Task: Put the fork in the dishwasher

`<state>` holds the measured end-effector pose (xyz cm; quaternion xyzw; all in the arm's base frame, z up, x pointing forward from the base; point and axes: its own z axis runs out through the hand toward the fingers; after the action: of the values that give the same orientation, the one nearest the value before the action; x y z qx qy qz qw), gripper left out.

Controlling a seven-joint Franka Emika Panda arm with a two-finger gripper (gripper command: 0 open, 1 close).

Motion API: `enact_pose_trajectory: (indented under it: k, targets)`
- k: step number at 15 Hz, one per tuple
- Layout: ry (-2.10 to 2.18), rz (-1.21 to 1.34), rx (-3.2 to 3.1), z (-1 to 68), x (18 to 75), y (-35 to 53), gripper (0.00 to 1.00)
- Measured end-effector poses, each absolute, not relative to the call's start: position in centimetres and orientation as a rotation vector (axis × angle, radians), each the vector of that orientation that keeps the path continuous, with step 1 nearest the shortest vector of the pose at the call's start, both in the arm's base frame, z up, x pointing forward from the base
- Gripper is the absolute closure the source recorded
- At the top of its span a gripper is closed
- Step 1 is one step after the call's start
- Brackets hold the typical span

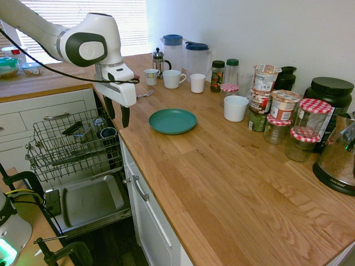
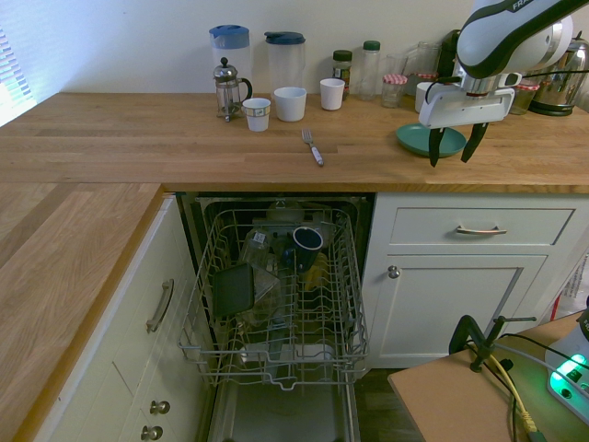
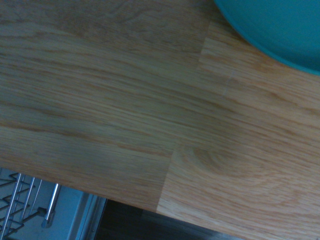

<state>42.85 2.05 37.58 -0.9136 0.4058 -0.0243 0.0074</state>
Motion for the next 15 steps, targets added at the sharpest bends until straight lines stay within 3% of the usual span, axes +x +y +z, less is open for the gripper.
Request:
enact_pose_trajectory:
  k: [6,15]
  targets:
    - [1.226,-0.109,-2.863,38.7,44.8,3.5,0.00]
    - [1.172,-0.152,-2.849,41.4,55.3,13.5,0.00]
